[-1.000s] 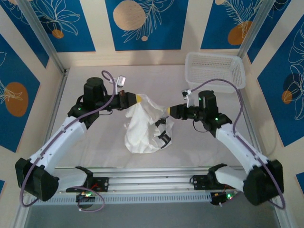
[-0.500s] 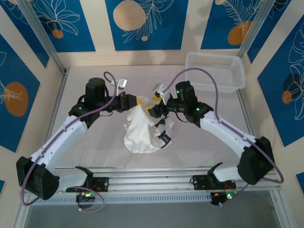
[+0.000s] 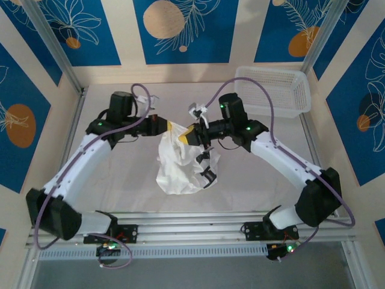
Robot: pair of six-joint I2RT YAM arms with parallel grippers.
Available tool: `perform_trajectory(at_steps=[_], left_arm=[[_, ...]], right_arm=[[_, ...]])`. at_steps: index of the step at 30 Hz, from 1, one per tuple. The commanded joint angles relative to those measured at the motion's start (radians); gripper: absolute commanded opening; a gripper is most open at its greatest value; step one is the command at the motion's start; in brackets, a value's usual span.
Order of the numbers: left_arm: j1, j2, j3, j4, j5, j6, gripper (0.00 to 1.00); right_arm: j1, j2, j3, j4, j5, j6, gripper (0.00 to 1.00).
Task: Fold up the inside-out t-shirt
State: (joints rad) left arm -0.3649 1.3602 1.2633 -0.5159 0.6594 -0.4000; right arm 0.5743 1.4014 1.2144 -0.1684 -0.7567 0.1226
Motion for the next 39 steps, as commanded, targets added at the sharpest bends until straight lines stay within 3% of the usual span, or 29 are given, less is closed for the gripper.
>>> perform_trajectory(at_steps=[1,2,7,9,11,17,21,23,26,28,30,32,35,37,39], left_arm=[[0.021,0.111,0.003,-0.007,-0.107,0.152,0.0],[0.021,0.125,-0.004,0.027,-0.094,0.139,0.03],[0.022,0.076,-0.02,0.094,-0.111,0.104,0.49],[0.021,0.014,-0.019,0.046,-0.161,0.119,0.58],[0.021,-0.056,-0.018,-0.029,-0.209,0.129,0.6],[-0.052,-0.262,-0.109,-0.06,-0.231,0.073,0.6],[-0.203,-0.314,-0.157,0.046,-0.281,0.099,0.5],[-0.28,-0.282,-0.142,0.069,-0.321,0.142,0.43],[-0.317,-0.204,-0.105,0.077,-0.38,0.167,0.37],[-0.318,-0.153,-0.082,0.095,-0.417,0.17,0.37],[-0.318,-0.106,-0.058,0.097,-0.47,0.17,0.44],[-0.318,-0.059,-0.035,0.1,-0.482,0.175,0.5],[-0.318,-0.017,-0.019,0.143,-0.43,0.169,0.5],[-0.318,-0.011,-0.019,0.17,-0.406,0.159,0.38],[-0.316,-0.018,-0.018,0.175,-0.391,0.149,0.11]], right_arm=[[-0.014,-0.103,-0.028,0.144,-0.224,0.256,0.0],[-0.017,-0.117,-0.039,0.173,-0.212,0.285,0.0],[-0.054,-0.15,-0.092,0.216,-0.084,0.315,0.0],[-0.08,-0.146,-0.105,0.215,-0.026,0.338,0.0],[-0.102,-0.139,-0.107,0.194,0.007,0.351,0.0],[-0.117,-0.118,-0.103,0.179,0.018,0.36,0.0],[-0.116,-0.098,-0.081,0.157,0.014,0.368,0.0],[-0.111,-0.093,-0.077,0.15,0.014,0.367,0.0],[-0.106,-0.093,-0.07,0.129,0.013,0.362,0.0],[-0.105,-0.098,-0.066,0.112,0.012,0.358,0.0],[-0.102,-0.104,-0.067,0.107,0.014,0.356,0.0],[-0.098,-0.109,-0.07,0.108,0.017,0.356,0.0],[-0.094,-0.111,-0.073,0.106,0.02,0.356,0.0],[-0.094,-0.11,-0.076,0.098,0.03,0.359,0.0],[-0.107,-0.11,-0.077,0.071,0.067,0.365,0.0]])
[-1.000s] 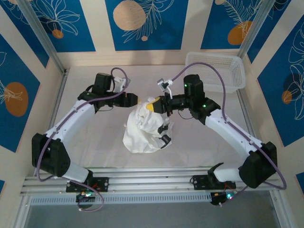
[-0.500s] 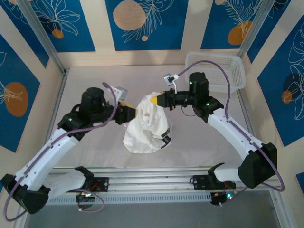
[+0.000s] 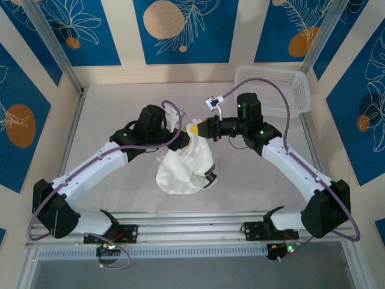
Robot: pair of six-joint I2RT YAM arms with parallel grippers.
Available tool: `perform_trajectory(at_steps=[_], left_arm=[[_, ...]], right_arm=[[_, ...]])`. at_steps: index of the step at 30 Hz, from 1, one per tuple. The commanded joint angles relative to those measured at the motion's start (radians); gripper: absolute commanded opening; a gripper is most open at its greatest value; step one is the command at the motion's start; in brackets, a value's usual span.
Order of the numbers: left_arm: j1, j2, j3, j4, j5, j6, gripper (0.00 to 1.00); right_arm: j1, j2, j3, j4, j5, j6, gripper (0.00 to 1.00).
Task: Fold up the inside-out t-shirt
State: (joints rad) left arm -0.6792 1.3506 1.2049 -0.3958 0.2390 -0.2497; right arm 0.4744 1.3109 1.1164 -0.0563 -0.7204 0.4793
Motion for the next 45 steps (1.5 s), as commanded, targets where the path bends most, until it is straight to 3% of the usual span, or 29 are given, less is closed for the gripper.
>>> perform_trajectory(at_steps=[1,4,8,10,13,15,17,21,24,26,29,36,40,43,45], left_arm=[[0.001,-0.018,0.04,0.052,0.032,-0.013,0.0],[0.025,-0.067,0.031,0.058,0.111,-0.094,0.0],[0.114,-0.118,0.008,0.199,0.416,-0.363,0.0],[0.132,-0.137,-0.014,0.297,0.488,-0.475,0.0],[0.145,-0.153,-0.013,0.331,0.512,-0.535,0.0],[0.148,-0.152,-0.009,0.32,0.513,-0.533,0.0],[0.151,-0.144,-0.008,0.293,0.506,-0.516,0.0],[0.152,-0.123,-0.022,0.292,0.513,-0.523,0.0],[0.152,-0.109,-0.023,0.3,0.52,-0.524,0.0],[0.152,-0.104,-0.018,0.297,0.52,-0.519,0.0],[0.152,-0.102,-0.01,0.29,0.523,-0.515,0.0],[0.152,-0.122,0.002,0.246,0.517,-0.494,0.0],[0.152,-0.129,-0.002,0.239,0.51,-0.493,0.0],[0.152,-0.125,-0.005,0.242,0.508,-0.493,0.0],[0.154,-0.121,-0.001,0.242,0.507,-0.483,0.0]], right_arm=[[-0.023,-0.019,0.017,-0.053,0.048,0.016,0.0],[-0.111,-0.015,-0.028,-0.047,0.078,0.083,0.0],[-0.192,0.046,-0.044,-0.129,0.09,0.038,0.03],[-0.202,0.095,-0.026,-0.179,0.067,-0.001,0.04],[-0.207,0.134,-0.015,-0.163,0.013,0.032,0.08],[-0.209,0.118,-0.018,-0.154,0.024,0.054,0.26],[-0.213,0.067,-0.032,-0.163,0.085,0.066,0.35],[-0.204,-0.12,-0.112,-0.145,0.275,0.111,0.38],[-0.113,-0.275,-0.23,-0.037,0.461,0.171,0.37],[-0.021,-0.321,-0.281,0.038,0.534,0.157,0.35],[0.059,-0.282,-0.242,-0.013,0.597,0.084,0.45],[0.058,-0.178,-0.253,0.02,0.537,-0.171,0.53],[0.034,-0.153,-0.283,0.136,0.313,-0.187,0.53],[0.041,-0.089,-0.249,0.164,0.181,-0.14,0.48],[0.041,-0.036,-0.215,0.162,0.122,-0.091,0.36]])
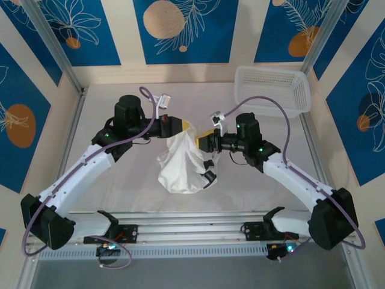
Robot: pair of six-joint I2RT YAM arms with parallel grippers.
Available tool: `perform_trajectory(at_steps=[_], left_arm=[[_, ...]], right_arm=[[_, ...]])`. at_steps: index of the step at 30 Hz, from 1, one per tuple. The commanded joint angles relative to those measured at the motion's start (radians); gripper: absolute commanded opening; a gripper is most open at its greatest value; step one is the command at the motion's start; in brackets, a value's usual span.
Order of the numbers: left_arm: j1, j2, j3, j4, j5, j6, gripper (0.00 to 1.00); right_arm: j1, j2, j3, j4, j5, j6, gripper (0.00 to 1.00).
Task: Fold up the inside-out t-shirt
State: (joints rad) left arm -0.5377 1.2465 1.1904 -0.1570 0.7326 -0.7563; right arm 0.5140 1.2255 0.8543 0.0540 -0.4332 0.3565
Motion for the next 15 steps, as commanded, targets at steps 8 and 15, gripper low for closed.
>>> perform_trajectory(at_steps=[8,15], left_arm=[[0.114,0.011,-0.04,-0.096,-0.018,0.169,0.0],[0.148,0.068,-0.077,-0.038,0.076,0.168,0.0]], right_arm=[[-0.01,-0.055,0.108,0.094,-0.254,0.172,0.0],[-0.011,-0.149,0.055,0.21,-0.247,0.264,0.0]])
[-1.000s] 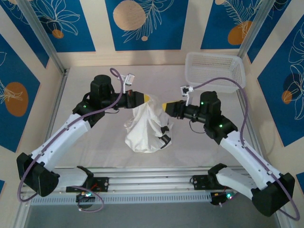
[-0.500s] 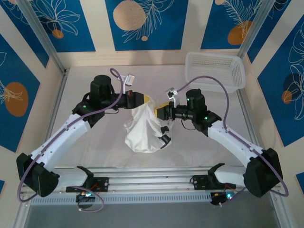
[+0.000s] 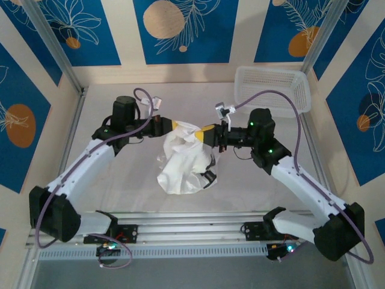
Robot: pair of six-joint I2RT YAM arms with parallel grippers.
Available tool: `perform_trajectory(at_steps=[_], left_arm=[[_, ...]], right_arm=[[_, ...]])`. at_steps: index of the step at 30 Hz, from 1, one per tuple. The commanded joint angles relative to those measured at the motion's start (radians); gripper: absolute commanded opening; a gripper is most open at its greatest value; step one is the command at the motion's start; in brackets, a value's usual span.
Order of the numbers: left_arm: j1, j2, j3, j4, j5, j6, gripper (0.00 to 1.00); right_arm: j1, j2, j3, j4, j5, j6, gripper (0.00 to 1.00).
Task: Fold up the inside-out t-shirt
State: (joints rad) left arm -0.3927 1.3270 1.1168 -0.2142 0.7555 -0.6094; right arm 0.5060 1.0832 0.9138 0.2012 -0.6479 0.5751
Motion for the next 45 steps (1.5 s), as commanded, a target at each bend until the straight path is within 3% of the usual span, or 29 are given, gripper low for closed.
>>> perform_trajectory(at_steps=[1,6,11,16,20,26,31,33,34,36,37,40,43,45], left_arm=[[0.003,-0.024,0.003,0.002,0.049,0.029,0.01],[0.002,-0.105,0.048,-0.192,-0.012,0.119,0.31],[-0.014,-0.206,-0.02,-0.242,-0.037,0.09,0.48],[-0.071,-0.231,-0.048,-0.348,-0.172,0.23,0.52],[-0.11,-0.193,-0.055,-0.316,-0.306,0.326,0.53],[-0.143,-0.053,-0.013,-0.202,-0.285,0.378,0.58],[-0.151,-0.02,0.0,-0.053,-0.26,0.324,0.66],[-0.152,-0.038,0.004,-0.013,-0.278,0.302,0.6],[-0.152,-0.049,0.006,0.0,-0.286,0.288,0.5],[-0.15,-0.082,0.013,0.026,-0.286,0.246,0.08],[-0.148,-0.092,0.02,0.034,-0.273,0.22,0.0],[-0.136,-0.109,0.045,0.088,-0.165,0.106,0.0],[-0.135,-0.125,0.072,0.095,-0.121,0.04,0.0],[-0.135,-0.136,0.081,0.07,-0.123,0.04,0.0]], right_arm=[[-0.003,-0.006,-0.014,0.068,-0.026,0.041,0.0],[-0.008,0.019,-0.039,0.11,-0.008,0.04,0.0],[-0.024,0.033,-0.031,0.086,0.003,0.022,0.0],[-0.027,0.044,-0.013,0.066,-0.026,0.011,0.0],[-0.027,0.047,0.0,0.054,-0.04,0.014,0.0],[-0.022,0.042,0.007,0.036,-0.047,0.023,0.0],[-0.014,0.04,-0.002,0.036,-0.04,0.034,0.0],[-0.016,0.041,-0.003,0.024,-0.022,0.039,0.0],[-0.019,0.041,-0.004,0.01,-0.011,0.04,0.0],[-0.04,0.044,-0.014,-0.018,0.008,0.046,0.0],[-0.055,0.048,-0.024,-0.023,0.01,0.057,0.0],[-0.121,0.072,-0.076,-0.022,0.0,0.091,0.01],[-0.199,0.099,-0.135,-0.053,0.013,0.094,0.08],[-0.242,0.11,-0.146,-0.056,-0.029,0.118,0.19]])
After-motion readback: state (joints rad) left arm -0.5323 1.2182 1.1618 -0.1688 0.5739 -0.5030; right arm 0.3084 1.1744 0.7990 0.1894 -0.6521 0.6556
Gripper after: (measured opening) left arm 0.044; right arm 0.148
